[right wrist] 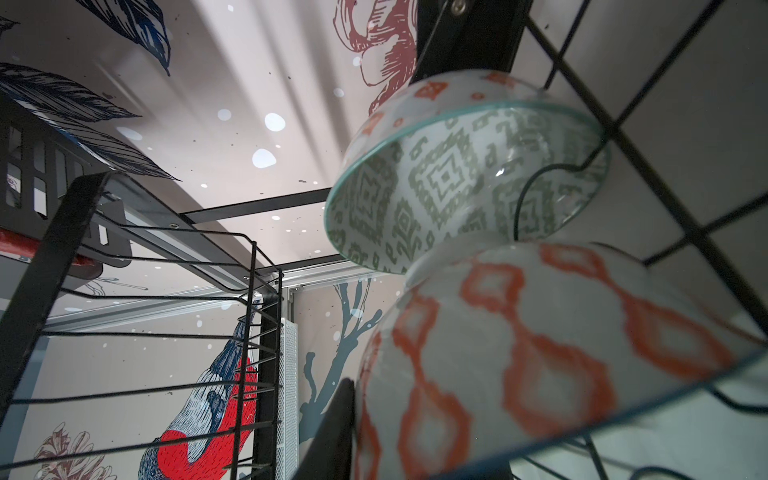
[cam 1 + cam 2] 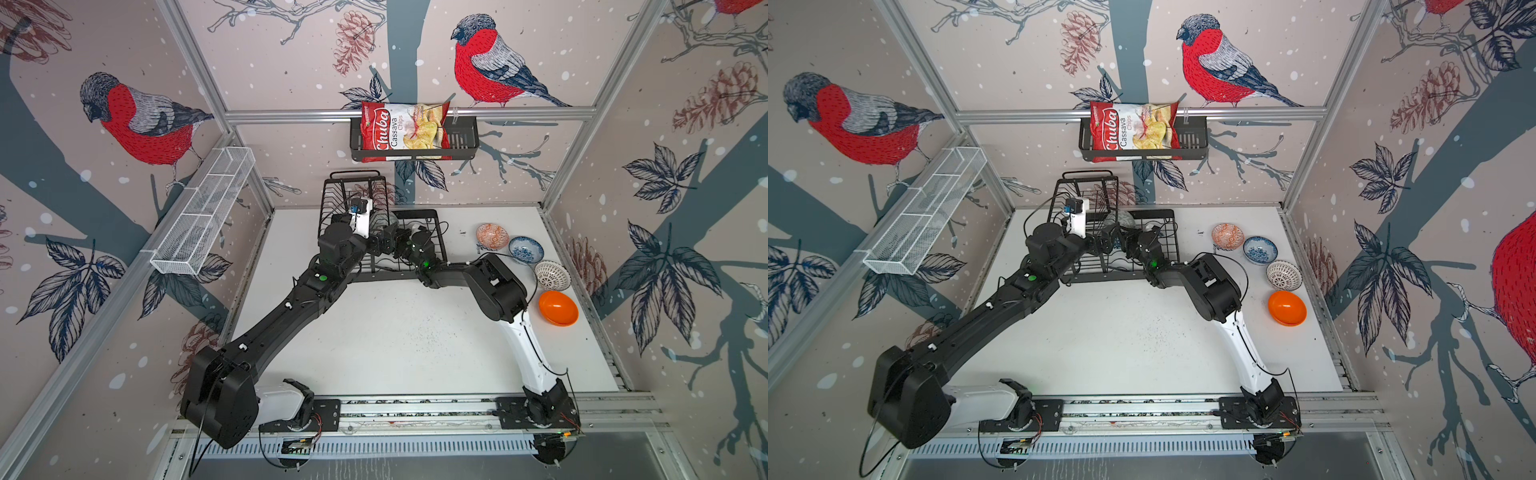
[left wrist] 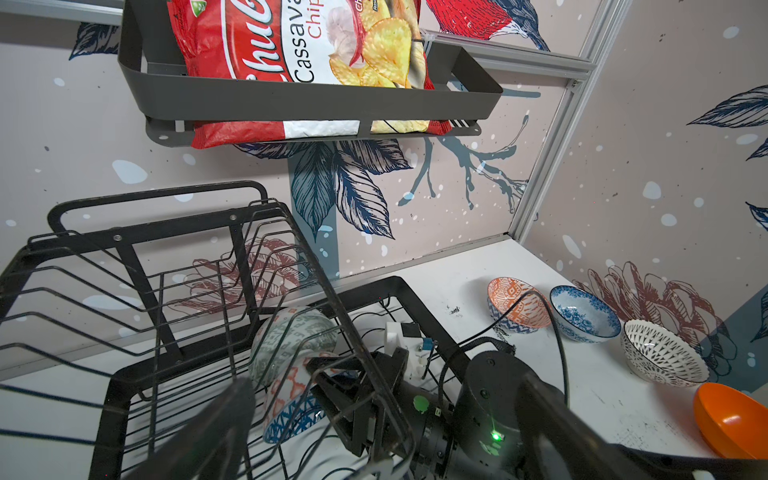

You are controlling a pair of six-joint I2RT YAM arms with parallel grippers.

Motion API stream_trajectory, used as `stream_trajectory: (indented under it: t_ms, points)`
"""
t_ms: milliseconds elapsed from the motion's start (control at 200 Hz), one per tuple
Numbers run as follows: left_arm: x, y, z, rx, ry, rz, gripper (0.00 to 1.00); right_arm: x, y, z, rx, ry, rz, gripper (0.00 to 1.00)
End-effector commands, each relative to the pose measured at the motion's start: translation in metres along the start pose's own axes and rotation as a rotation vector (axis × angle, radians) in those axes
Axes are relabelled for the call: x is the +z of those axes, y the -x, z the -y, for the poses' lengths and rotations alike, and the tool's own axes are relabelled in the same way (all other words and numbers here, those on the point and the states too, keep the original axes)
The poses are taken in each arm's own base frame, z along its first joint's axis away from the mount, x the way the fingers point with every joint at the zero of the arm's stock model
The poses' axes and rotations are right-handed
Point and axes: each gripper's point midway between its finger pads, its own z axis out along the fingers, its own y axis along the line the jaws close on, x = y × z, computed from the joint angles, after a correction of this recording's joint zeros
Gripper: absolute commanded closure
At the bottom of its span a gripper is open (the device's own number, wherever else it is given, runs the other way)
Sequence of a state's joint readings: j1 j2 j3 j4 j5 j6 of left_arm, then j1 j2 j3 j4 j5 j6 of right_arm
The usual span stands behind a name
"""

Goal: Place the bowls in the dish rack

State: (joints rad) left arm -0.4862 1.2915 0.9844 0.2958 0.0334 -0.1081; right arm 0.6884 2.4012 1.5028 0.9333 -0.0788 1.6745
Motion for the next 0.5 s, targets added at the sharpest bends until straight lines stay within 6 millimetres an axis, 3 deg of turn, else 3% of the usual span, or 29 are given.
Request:
stream_trajectory:
  t_ms: [0,495]
  points:
    - [-0.0017,0.0052,0.0021,-0.009,-0.013,0.02,0.03,-0.0027,0.0034,0.0085,-0.011,-0.049,0.012,0.75]
    - [-0.0017,0.0053,0.0029,-0.012,-0.018,0.021,0.03,-0.0043,0.0048,-0.0014,-0.025,-0.031,0.009,0.7]
